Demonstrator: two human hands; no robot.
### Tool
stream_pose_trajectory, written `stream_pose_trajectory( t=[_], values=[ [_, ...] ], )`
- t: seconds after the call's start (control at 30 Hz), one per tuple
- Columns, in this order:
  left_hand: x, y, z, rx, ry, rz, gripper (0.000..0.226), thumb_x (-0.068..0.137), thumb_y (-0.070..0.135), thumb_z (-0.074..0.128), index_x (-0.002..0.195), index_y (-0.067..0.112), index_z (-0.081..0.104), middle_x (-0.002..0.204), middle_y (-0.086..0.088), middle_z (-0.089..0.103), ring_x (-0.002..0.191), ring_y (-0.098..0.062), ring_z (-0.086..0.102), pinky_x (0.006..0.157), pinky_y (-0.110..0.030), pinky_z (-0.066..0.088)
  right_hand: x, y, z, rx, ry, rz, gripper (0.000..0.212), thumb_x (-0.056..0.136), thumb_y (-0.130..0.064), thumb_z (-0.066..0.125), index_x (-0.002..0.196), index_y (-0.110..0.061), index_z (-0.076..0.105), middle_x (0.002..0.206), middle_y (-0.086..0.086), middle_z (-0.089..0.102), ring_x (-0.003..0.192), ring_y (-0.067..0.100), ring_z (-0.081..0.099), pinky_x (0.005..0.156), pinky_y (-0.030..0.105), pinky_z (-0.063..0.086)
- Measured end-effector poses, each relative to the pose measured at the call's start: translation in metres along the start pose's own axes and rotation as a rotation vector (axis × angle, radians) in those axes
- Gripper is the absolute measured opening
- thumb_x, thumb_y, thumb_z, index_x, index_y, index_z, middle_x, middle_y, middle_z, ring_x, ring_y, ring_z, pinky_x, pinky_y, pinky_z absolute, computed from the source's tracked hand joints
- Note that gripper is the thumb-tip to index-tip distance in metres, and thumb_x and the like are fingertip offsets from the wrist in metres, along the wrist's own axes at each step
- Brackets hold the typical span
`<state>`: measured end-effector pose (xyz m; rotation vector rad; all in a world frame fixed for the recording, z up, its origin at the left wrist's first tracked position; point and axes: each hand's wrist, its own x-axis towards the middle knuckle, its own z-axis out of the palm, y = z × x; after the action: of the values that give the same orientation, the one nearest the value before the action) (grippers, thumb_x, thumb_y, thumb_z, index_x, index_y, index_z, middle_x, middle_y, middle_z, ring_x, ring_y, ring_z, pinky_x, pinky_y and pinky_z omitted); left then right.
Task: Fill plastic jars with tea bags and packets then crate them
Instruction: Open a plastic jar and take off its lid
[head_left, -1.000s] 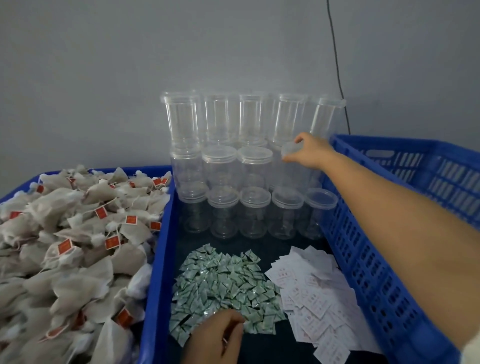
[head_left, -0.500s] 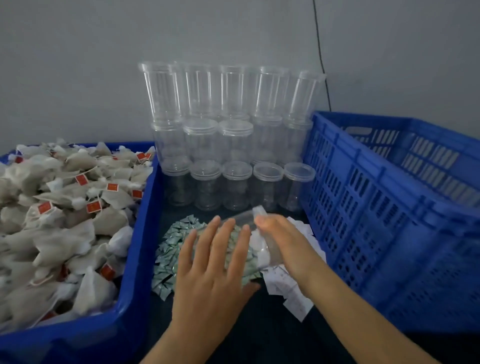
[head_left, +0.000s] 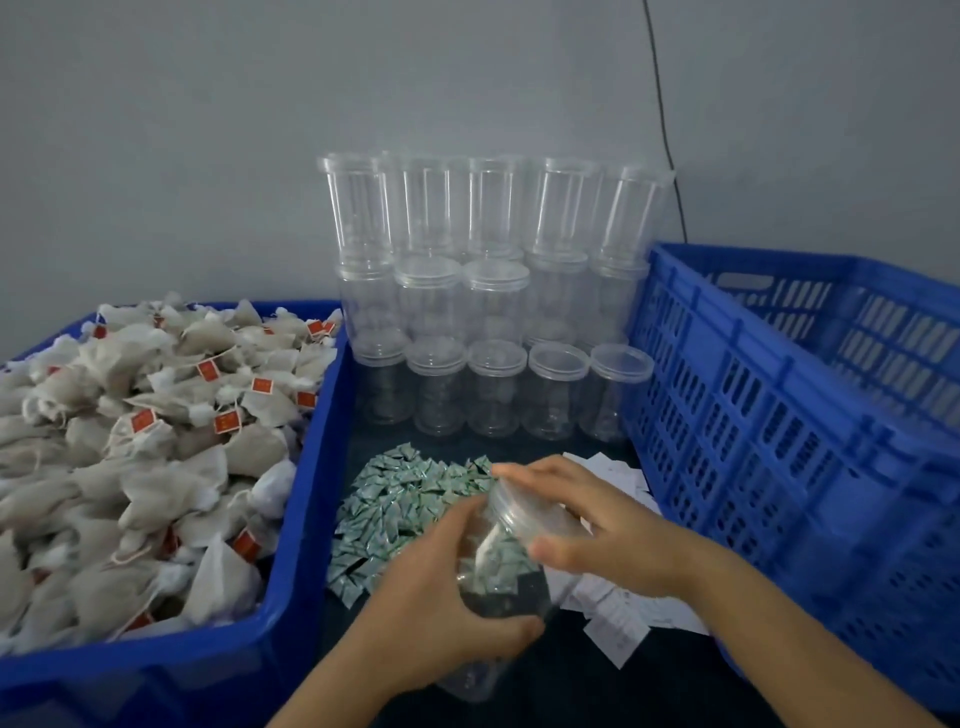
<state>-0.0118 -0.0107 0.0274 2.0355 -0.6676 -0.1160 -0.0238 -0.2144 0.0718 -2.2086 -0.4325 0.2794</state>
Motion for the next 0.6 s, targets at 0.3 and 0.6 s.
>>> stream_pose_trajectory(
  t=[0.3, 0.6],
  values=[
    [0.000, -0.002, 0.000, 0.876, 0.362, 0.342, 0.093, 0.045, 0.038, 0.087, 0.126, 0.015, 0.046, 0.122, -0.006, 0.063, 0.108, -0.026, 0.062, 0.091, -0.040, 0.048, 0.008, -0.003, -0.007, 0.410, 0.007, 0.480, 0.102, 0.049, -0.094, 0.042, 0.133, -0.036, 0.047, 0.129, 0.006, 0.059, 0.084, 0.022, 0.075, 0.070, 0.027, 0.059],
    [0.001, -0.022, 0.002, 0.778, 0.326, 0.352, 0.090, 0.051, 0.043, 0.084, 0.128, 0.018, 0.044, 0.128, -0.003, 0.058, 0.116, -0.021, 0.053, 0.099, -0.036, 0.043, 0.004, 0.016, -0.004, -0.151, -0.064, 0.005, 0.098, 0.077, -0.027, 0.081, 0.130, -0.078, 0.016, 0.143, -0.035, 0.021, 0.127, -0.015, 0.038, 0.095, 0.016, 0.049]
  ],
)
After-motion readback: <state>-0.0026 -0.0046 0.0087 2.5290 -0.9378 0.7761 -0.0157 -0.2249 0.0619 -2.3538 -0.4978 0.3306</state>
